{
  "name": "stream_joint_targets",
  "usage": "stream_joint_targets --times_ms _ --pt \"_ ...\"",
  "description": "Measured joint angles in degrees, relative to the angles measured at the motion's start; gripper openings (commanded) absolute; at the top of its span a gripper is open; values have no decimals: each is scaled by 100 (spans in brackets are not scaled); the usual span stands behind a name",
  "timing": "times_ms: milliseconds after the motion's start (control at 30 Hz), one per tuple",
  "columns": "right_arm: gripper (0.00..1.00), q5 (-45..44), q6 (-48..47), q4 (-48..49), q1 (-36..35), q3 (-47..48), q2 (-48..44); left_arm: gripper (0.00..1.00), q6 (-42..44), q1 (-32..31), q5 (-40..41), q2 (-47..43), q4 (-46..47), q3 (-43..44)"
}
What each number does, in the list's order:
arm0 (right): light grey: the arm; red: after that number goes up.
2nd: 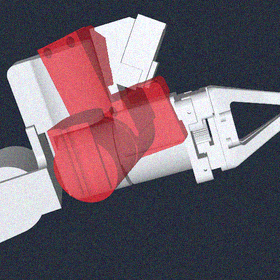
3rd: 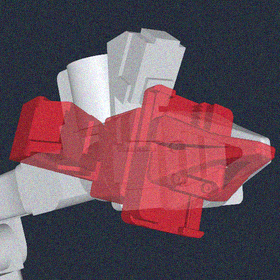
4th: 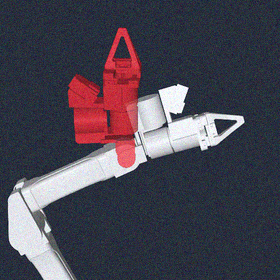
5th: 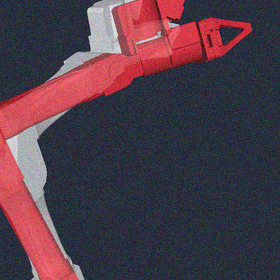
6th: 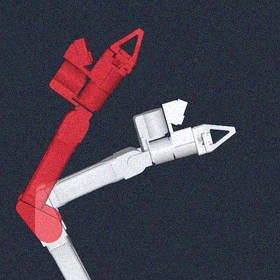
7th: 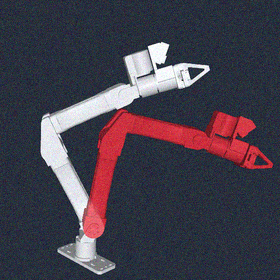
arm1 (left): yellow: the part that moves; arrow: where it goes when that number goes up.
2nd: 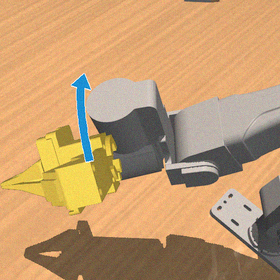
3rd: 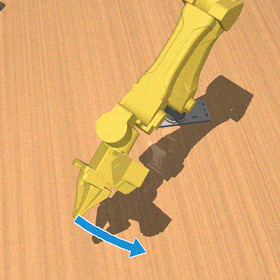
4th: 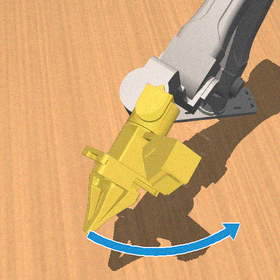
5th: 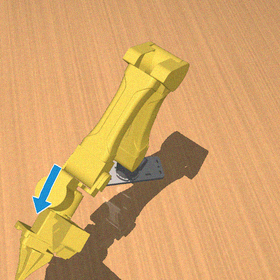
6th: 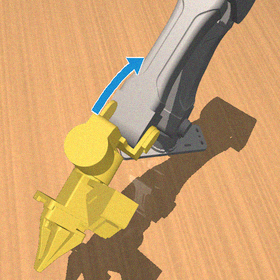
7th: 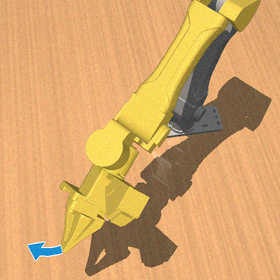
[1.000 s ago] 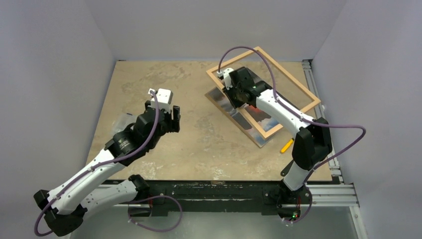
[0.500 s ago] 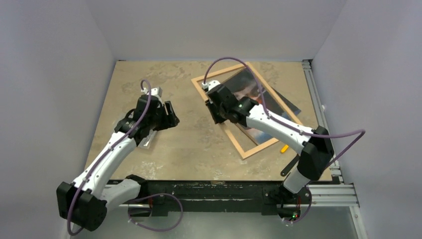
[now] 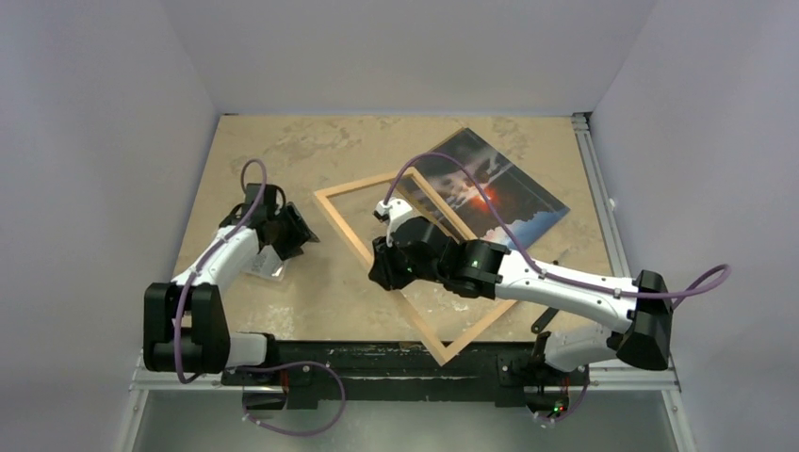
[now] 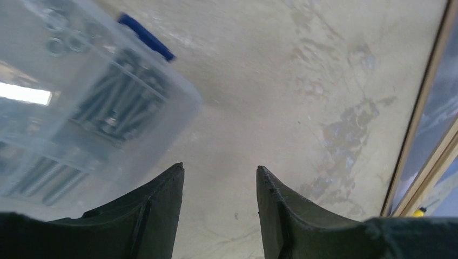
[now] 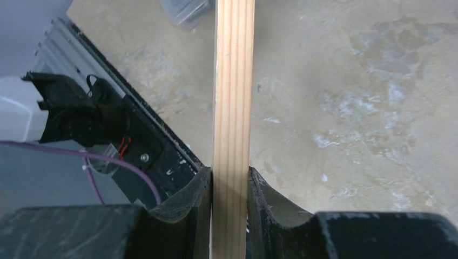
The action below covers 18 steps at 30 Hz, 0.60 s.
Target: Take the photo out of the frame
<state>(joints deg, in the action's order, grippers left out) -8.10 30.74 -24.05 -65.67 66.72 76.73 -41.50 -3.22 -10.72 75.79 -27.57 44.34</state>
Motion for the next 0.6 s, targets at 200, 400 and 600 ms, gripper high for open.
stream_joint_targets --times_ms 200,400,600 --pt "0 146 0 345 -407 -192 345 52 -92 704 -151 461 31 13" --pt "0 -46 74 361 -752 149 1108 56 -83 933 -57 645 -205 201" --pt "0 -332 354 306 -955 660 1405 59 116 1058 310 -22 -693 588"
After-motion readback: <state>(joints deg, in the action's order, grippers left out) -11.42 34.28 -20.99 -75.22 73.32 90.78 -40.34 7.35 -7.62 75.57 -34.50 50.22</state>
